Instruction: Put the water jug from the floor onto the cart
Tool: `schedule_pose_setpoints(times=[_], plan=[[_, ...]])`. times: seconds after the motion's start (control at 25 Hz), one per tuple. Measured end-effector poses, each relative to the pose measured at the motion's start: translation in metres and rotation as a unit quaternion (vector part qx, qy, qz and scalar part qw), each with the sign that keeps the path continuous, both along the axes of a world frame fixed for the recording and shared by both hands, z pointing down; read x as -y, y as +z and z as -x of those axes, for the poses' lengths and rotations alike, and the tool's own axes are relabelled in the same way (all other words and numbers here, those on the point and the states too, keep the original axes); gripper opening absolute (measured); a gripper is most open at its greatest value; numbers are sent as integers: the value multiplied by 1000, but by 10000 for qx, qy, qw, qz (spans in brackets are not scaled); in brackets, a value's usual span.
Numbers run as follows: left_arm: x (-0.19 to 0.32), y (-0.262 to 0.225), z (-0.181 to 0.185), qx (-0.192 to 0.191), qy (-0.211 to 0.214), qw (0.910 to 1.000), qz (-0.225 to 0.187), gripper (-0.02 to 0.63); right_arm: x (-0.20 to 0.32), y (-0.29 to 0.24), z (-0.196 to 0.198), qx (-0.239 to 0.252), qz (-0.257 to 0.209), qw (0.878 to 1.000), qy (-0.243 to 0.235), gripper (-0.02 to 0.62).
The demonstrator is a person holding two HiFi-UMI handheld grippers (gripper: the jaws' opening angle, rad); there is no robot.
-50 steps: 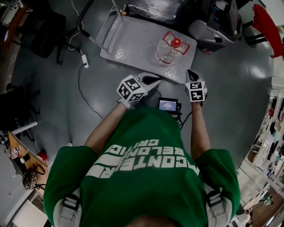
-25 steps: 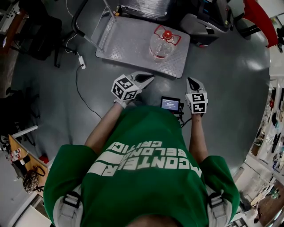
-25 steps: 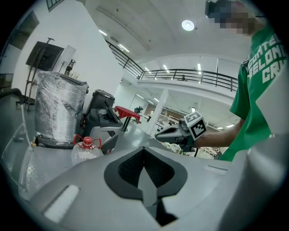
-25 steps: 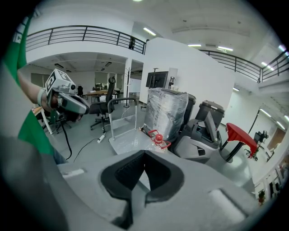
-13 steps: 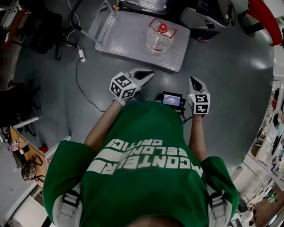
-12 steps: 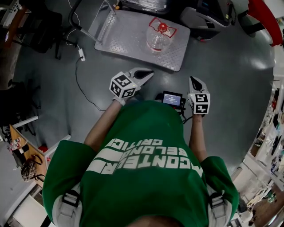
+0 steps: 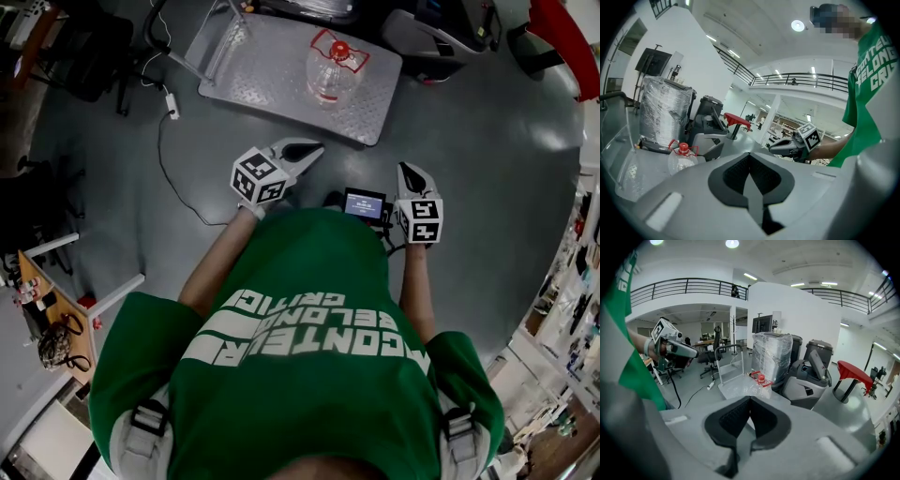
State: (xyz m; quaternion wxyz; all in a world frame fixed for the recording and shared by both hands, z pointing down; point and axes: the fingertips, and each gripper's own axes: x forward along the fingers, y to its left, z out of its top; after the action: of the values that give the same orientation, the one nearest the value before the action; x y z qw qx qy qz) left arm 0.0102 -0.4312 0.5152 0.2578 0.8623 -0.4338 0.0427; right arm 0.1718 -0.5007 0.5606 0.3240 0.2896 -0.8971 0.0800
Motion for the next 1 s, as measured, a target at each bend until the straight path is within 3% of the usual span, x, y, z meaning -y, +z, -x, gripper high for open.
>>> schedule_pose_setpoints(times=[1.0], plan=[[-1,0,-6,5,-17,10000,-6,7,-3,6,1,-85,77,9998,-177,-6]])
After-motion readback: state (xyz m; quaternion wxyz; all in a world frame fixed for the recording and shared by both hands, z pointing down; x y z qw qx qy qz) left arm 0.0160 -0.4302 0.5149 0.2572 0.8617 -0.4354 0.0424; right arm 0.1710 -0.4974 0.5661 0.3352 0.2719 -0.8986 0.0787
